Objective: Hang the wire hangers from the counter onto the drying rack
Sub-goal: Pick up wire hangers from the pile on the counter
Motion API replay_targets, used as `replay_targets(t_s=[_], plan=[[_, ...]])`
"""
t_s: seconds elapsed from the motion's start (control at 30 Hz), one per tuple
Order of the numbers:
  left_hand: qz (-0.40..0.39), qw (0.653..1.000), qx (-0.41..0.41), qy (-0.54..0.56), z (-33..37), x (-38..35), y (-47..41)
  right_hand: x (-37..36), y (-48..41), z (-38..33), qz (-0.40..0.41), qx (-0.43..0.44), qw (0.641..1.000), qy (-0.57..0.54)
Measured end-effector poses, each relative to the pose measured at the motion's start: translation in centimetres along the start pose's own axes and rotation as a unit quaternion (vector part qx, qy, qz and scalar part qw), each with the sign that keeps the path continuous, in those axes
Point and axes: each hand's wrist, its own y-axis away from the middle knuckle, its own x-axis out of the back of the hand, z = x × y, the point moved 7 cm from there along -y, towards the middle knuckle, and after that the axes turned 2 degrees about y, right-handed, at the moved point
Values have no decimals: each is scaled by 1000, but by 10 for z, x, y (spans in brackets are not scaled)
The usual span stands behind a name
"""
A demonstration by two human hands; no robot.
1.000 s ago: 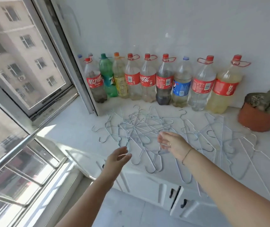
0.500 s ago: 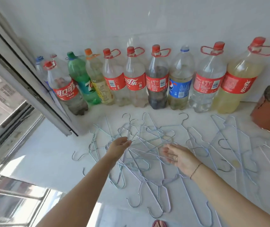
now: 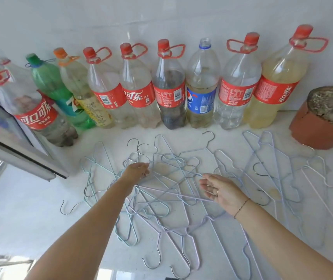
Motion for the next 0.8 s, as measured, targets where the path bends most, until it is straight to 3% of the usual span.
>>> replay_targets(t_s=[0.23, 0.4, 0.57, 0.67, 0.8], plan=[[-11, 979, -10, 204, 17, 29, 36, -33, -9, -9, -44, 1, 998, 40], [-26, 959, -43, 277, 25, 65, 77, -75, -19, -6, -76, 10, 990, 120], [20, 949, -66, 309, 13, 105, 106, -112, -29, 7, -98, 49, 971, 213], [48, 943, -67, 323, -2, 125, 121, -124, -35, 15, -99, 88, 946, 297], [81, 933, -59, 347, -28, 142, 138, -138, -31, 27, -138, 164, 866, 452]])
